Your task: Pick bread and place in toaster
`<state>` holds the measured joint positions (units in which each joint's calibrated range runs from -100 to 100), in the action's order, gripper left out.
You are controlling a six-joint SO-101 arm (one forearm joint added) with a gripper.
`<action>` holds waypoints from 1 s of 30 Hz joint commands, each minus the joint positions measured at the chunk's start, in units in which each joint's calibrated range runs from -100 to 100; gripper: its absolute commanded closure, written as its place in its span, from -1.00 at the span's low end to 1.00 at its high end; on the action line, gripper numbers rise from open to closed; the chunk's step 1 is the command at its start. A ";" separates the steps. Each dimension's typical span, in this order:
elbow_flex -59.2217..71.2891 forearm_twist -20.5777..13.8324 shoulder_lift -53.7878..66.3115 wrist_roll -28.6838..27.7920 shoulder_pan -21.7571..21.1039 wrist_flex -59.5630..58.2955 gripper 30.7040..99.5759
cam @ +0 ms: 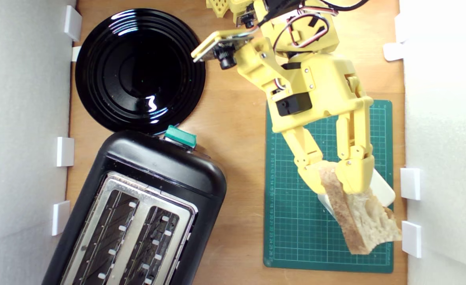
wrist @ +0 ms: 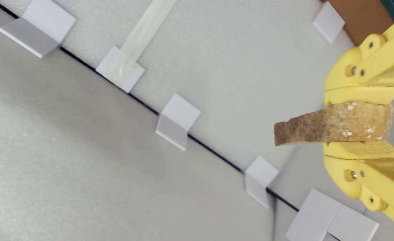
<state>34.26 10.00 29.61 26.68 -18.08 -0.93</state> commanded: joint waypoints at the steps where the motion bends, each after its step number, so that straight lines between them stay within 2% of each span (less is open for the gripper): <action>1: -9.97 -3.38 3.50 0.50 3.98 6.05 0.23; 4: -13.97 -7.82 3.50 0.50 5.91 8.44 0.23; 7: -17.78 -9.54 3.50 0.55 8.09 9.81 0.23; 9: -20.14 -9.54 3.42 0.97 9.38 11.68 0.23; 11: -24.14 -8.54 3.42 4.64 10.99 17.31 0.23; 21: -37.66 -8.54 3.34 14.94 18.16 36.43 0.23; 30: -41.20 -9.09 3.34 21.59 25.25 40.61 0.23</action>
<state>-3.10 1.02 30.20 45.67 4.71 39.41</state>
